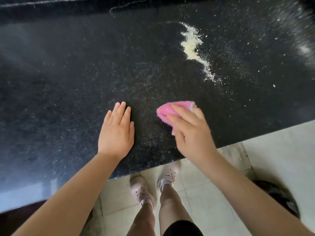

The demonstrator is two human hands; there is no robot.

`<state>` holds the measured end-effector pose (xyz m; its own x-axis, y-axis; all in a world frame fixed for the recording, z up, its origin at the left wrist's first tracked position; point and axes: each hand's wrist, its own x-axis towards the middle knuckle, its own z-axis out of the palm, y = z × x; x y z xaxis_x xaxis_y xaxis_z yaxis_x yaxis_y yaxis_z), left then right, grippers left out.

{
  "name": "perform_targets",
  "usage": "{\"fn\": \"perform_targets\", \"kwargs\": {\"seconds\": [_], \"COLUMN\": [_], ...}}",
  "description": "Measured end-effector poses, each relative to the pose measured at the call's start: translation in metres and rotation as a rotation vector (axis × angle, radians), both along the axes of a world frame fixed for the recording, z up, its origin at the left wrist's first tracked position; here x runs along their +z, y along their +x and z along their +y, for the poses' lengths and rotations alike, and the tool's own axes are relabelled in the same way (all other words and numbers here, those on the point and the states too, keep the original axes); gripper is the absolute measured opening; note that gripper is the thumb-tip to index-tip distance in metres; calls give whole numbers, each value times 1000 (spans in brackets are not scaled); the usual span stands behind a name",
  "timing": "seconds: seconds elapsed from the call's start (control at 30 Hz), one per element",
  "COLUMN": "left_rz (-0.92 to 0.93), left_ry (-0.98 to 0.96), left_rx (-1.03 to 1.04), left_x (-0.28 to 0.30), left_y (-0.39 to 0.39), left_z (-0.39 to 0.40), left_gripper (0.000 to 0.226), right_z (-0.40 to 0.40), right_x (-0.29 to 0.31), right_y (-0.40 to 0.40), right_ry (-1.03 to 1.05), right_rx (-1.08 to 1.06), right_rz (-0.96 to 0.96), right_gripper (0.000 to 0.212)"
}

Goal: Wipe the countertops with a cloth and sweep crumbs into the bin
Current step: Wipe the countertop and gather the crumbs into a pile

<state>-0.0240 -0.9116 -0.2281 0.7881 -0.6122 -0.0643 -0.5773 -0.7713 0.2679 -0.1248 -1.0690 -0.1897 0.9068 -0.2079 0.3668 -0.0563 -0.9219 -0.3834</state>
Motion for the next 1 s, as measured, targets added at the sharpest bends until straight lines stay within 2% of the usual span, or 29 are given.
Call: {"fn": "perform_targets", "kwargs": {"seconds": [0.1,0.2,0.37,0.53,0.6,0.7,0.8,0.87,1.0], "left_rz": [-12,-5,-5,-11,-24,-52,-84,-92,-55], "left_ry": [-3,-13,-39,-20,-10,-1,5,-8,-12], "left_rx": [-8,0,10,10,11,4,-20,-20,-7], "left_x": [-1,-3,-2,-1,-2,-2,-3,-3,-2], "left_y": [0,0,-1,-1,-1,0,1,0,-1], "left_z": [0,0,0,0,0,0,0,0,-1], "left_gripper": [56,53,42,45,44,44,48,45,43], "right_z": [57,69,-8,-98,-88,-32,16,1,-69], "right_x": [-17,-33,-44,-29,-19,-13,-30,-38,-32], "right_y": [-29,-37,-26,7,13,6,-13,-17,-5], "right_ry": [63,32,-12,-75,-86,-30,-64,-56,-38], "right_rx": [-24,-39,-66,-270,-228,-9,102,51,-242], "right_rz": [116,165,182,243,157,30,81,113,175], "right_gripper": [32,34,50,51,43,36,35,38,45]}}
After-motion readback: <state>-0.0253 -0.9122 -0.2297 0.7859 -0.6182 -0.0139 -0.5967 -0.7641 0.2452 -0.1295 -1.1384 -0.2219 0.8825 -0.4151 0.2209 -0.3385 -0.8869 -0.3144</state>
